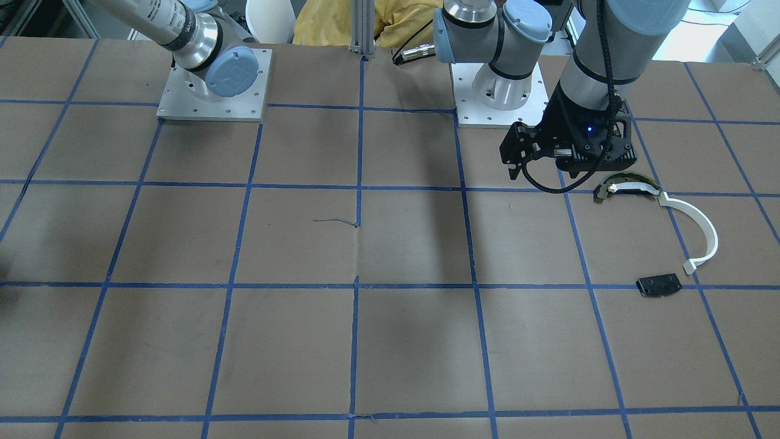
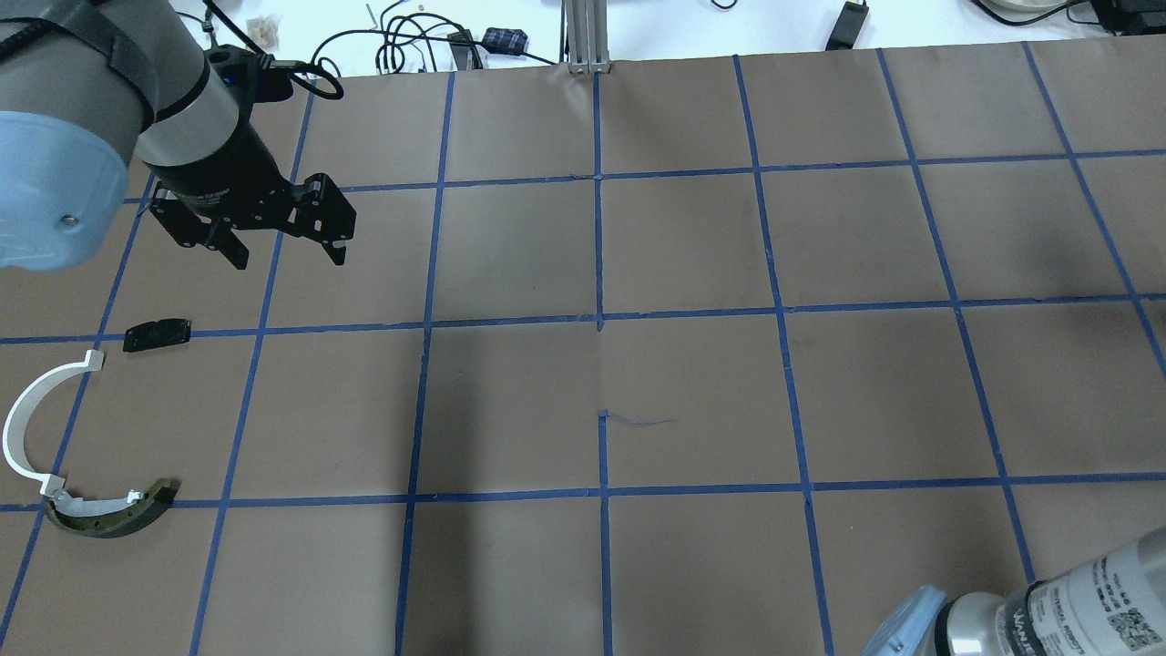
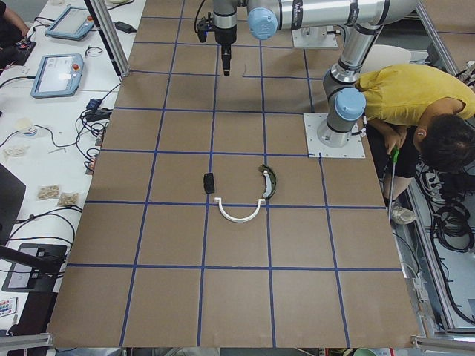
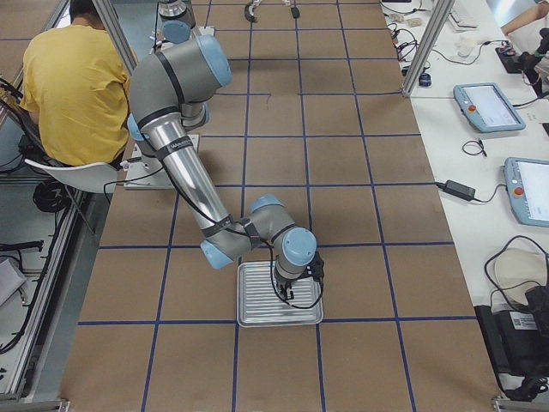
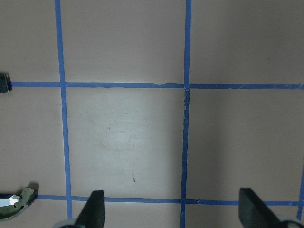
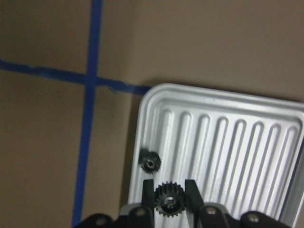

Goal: Place bearing gear from tray to pile

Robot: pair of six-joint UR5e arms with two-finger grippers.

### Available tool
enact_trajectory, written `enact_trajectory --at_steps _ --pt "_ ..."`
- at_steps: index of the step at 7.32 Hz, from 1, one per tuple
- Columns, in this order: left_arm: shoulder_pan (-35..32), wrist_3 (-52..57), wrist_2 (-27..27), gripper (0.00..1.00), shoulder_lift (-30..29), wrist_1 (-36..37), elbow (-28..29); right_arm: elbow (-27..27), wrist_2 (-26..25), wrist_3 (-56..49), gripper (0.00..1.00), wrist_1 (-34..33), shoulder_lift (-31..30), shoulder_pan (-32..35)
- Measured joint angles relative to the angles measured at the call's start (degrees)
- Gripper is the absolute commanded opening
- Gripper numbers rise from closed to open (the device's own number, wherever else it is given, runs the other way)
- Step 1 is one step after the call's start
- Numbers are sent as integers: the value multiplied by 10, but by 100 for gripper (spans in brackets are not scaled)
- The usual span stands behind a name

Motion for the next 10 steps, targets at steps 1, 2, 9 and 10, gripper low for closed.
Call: enact_trajectory --at_steps 1,2,9,10 --pt "0 0 0 100 0 0 0 34 15 61 5 4 -53 62" --pt "0 0 0 100 0 0 0 78 31 152 5 4 -95 145" --pt "4 2 1 100 -9 2 1 141 87 825 27 -116 -48 714" --pt "6 2 1 100 -10 2 2 142 89 842 82 -157 -16 738"
